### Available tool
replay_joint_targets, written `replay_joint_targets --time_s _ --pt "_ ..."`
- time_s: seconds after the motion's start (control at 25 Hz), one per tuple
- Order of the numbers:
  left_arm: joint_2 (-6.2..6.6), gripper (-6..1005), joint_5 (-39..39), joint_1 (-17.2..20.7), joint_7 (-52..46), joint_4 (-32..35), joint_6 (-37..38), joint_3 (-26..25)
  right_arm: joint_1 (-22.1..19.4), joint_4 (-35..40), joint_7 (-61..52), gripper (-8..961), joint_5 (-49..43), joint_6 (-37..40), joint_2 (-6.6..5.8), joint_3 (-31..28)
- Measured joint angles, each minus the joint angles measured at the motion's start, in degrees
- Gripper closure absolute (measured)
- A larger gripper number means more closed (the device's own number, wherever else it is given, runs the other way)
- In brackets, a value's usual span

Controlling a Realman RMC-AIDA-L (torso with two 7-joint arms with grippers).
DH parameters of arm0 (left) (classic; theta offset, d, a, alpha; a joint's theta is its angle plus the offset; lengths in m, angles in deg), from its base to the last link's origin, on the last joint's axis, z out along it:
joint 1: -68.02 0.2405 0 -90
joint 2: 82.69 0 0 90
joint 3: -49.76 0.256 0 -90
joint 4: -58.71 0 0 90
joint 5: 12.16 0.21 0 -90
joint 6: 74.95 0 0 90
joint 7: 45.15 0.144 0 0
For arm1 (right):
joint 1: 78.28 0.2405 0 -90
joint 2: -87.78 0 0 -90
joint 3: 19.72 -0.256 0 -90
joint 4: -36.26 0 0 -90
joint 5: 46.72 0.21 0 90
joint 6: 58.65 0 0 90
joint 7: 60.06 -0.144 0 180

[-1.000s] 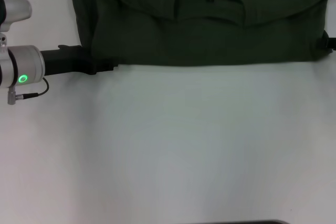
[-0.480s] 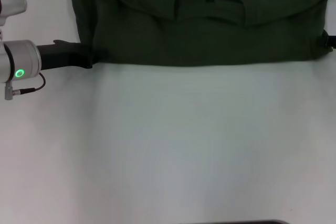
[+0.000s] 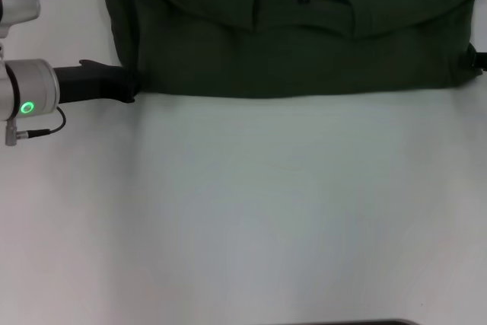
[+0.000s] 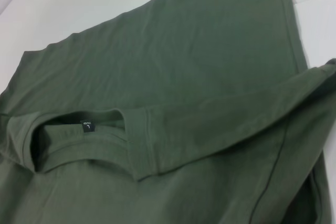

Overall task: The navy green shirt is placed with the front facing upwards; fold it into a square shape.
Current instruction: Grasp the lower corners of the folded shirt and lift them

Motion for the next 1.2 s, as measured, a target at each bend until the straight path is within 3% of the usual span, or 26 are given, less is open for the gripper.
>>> replay_joint_targets --time_s 0.32,0.72,0.96,1.2 --pt "1.69 978 -0.5 1.1 -0.3 1.0 9.7 -1.7 -1.3 0.0 5.2 930 0.8 2.8 0.43 -1.9" --pt "4.32 976 0.0 4.8 -0.3 2.1 26.4 -4.4 -8.0 0.6 14.7 930 5.8 16.2 -0.17 -4.3" --pt "4.56 976 0.0 9.0 -0.3 3.6 33.5 -4.8 -11.8 0.8 18.5 931 6.3 22.5 0.44 -10.2" --pt "4.4 975 0.0 12.5 0.6 5.1 40.5 -8.4 -15.1 0.8 23.7 930 6.4 27.8 0.9 -14.8"
